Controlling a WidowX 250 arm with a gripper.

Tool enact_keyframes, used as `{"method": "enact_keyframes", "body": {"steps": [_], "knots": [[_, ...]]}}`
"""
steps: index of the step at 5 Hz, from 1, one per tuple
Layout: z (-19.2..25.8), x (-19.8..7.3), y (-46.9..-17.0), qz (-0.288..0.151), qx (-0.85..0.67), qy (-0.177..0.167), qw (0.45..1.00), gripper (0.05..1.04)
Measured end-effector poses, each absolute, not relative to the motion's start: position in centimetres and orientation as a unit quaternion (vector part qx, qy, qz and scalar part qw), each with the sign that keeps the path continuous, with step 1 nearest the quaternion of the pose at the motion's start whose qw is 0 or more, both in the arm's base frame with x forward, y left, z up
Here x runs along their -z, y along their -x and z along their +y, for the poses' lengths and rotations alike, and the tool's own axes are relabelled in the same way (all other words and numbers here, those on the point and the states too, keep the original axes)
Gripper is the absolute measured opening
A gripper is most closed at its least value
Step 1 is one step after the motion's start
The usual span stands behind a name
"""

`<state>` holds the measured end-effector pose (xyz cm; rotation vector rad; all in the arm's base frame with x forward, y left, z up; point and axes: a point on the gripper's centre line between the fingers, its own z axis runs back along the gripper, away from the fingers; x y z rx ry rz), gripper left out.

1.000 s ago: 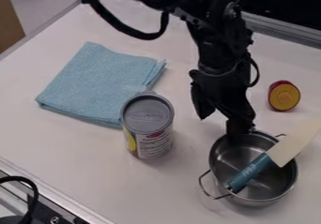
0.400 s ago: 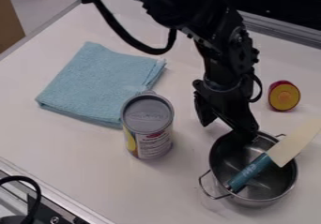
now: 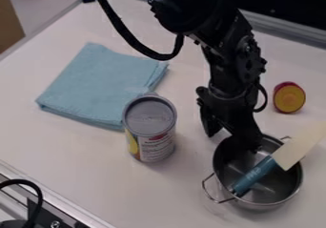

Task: Move the silver pot to the left side of the table, on the right side of the navy blue towel.

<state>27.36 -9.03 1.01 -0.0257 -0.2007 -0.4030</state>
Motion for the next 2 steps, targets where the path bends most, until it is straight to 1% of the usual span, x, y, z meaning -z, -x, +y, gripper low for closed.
{"method": "enact_keyframes", "body": {"steps": [1, 2], "knots": [[-9.32, -1.14, -27.24, -0.09, 0.204, 0.021, 0.974, 0.381], [-9.27, -1.03, -27.27, -0.097, 0.215, 0.033, 0.971, 0.163]]}}
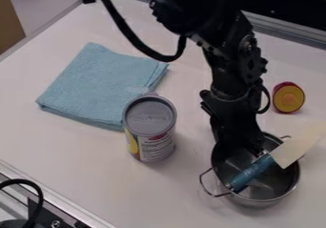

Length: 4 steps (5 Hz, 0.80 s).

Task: Move the silver pot to the left side of the table, on the right side of the navy blue towel.

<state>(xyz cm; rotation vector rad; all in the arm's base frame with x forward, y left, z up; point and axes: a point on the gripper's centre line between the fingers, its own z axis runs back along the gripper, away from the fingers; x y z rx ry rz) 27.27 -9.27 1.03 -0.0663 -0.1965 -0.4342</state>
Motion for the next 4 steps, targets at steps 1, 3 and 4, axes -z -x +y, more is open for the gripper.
{"method": "enact_keyframes", "body": {"steps": [1, 3, 4], "knots": [[-9.2, -1.2, -27.2, -0.085, 0.209, 0.051, 0.973, 0.066], [-8.4, -3.2, -28.1, -0.082, 0.146, 0.083, 0.982, 0.057], [-8.2, -4.8, -28.7, -0.104, 0.111, 0.09, 0.984, 0.057]]}}
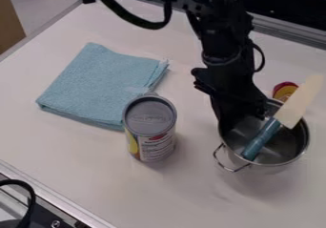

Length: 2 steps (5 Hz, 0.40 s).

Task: Move the silver pot to the left side of the table, on the right side of the navy blue towel.

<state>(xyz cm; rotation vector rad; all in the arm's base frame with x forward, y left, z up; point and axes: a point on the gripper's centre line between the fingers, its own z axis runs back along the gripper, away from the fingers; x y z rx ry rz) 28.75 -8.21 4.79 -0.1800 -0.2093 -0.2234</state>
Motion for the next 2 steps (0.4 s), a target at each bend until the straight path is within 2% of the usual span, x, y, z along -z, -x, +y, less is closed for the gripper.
{"method": "enact_keyframes", "body": {"steps": [2], "knots": [[-5.8, -7.4, -32.4, -0.149, -0.021, 0.084, 0.985, 0.057]]}}
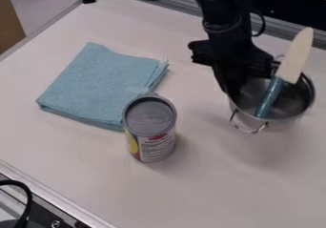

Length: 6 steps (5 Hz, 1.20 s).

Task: Move the silver pot to the left side of the table, on the right side of the navy blue towel.

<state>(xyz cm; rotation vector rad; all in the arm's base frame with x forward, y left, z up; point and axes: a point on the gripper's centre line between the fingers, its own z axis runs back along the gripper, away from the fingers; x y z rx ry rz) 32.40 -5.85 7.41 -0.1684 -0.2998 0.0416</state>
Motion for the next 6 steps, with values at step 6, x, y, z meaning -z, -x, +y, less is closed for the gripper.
{"method": "enact_keyframes", "body": {"steps": [6], "knots": [[-0.4, -5.9, -36.3, -0.199, -0.453, 0.049, 0.868, 0.057]]}}
